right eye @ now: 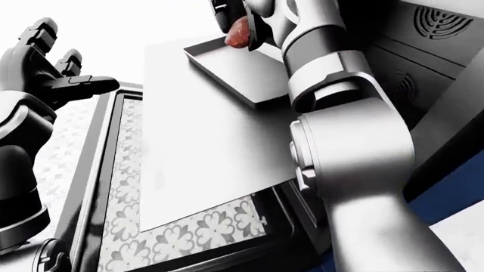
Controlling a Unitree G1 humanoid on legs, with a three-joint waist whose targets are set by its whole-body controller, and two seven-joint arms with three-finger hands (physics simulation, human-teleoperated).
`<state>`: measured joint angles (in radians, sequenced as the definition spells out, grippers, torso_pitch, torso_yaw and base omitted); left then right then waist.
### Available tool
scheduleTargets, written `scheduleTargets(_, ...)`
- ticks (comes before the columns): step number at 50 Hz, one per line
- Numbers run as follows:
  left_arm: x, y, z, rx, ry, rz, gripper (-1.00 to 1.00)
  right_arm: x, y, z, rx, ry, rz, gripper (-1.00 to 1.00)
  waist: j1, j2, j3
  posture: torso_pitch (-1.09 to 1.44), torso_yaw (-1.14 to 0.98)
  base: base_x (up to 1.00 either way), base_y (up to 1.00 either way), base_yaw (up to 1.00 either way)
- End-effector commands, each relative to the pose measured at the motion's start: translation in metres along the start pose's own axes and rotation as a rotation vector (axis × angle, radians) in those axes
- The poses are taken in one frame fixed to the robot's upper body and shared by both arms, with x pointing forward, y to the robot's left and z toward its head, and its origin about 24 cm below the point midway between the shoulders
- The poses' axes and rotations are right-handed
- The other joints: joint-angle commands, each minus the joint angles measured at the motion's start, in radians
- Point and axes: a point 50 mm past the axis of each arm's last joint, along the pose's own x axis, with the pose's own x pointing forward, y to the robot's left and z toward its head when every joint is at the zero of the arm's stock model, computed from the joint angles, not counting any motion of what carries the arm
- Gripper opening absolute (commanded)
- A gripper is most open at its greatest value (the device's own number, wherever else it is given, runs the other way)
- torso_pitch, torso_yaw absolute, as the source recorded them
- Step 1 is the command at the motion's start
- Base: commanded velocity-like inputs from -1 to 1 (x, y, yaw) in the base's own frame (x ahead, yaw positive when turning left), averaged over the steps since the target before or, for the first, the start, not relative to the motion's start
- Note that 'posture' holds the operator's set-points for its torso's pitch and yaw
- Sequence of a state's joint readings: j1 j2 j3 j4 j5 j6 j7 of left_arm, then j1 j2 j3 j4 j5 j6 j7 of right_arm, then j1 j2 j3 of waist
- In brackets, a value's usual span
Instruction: Place the sweet potato on the top rack of the oven.
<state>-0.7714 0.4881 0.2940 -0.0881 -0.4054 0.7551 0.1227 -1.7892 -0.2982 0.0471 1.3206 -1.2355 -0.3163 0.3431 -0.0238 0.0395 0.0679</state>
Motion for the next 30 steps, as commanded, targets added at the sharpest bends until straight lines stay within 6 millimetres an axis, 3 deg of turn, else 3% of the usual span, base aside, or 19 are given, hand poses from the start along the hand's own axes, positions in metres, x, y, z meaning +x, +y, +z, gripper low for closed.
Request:
scheduleTargets(1,-0.002,0.0,0.021,0.0,-0.101,-0.003,1.0,-0.007,-0.029,0.002,-0.02,-0.002,-0.108,-1.0,-0.001,0.006,-0.035,0.0,0.0,0.0,0.0,0.0)
scheduleTargets(30,-0.005,0.001,0.014,-0.001,-0.088,-0.003,1.0,0.0,0.006,-0.009,0.024,0.047,-0.091,-1.0,0.002,0.009,-0.037,0.0,0.0,0.0,0.0,0.0)
